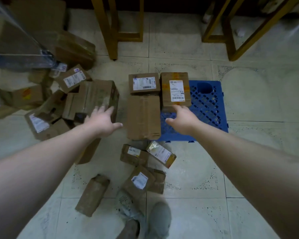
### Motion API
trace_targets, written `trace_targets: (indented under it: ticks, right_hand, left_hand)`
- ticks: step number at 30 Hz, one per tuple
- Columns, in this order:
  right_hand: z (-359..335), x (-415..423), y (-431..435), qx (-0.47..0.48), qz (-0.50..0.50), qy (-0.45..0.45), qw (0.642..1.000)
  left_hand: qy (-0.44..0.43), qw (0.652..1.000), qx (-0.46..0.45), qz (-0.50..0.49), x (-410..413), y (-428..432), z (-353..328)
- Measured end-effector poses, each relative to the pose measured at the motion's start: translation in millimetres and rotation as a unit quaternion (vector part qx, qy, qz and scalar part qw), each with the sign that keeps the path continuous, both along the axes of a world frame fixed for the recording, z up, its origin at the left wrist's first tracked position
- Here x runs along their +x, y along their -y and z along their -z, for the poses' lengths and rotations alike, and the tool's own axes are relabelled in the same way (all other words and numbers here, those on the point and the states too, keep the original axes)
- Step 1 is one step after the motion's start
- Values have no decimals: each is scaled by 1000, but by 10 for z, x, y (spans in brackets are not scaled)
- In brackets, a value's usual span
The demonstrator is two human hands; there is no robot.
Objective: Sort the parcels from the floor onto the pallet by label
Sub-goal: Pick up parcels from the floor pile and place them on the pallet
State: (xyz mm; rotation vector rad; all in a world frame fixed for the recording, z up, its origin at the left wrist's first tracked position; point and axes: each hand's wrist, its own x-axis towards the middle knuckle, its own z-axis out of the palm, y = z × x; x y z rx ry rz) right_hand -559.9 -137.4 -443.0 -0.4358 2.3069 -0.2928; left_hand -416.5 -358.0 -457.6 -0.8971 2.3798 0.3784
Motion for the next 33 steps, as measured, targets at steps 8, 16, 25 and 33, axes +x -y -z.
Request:
trace_targets:
  ticks: [8, 16, 25, 33]
  right_hand:
    - [-26, 764, -14, -2, -16, 28, 999]
    - [165, 1278, -36, -10, 14, 49, 999]
    - [1505, 2224, -203, 10, 188, 127, 974]
    - [2806, 2858, -420, -64, 407, 184, 892]
  left_hand:
    - [5, 999, 29, -37, 878, -146, -233]
    - [43, 994, 90, -45, 1339, -197, 86]
    - [58, 971, 231, -36, 1487, -552, 1449]
    - [30, 922, 375, -95, 1552, -1091, 2746]
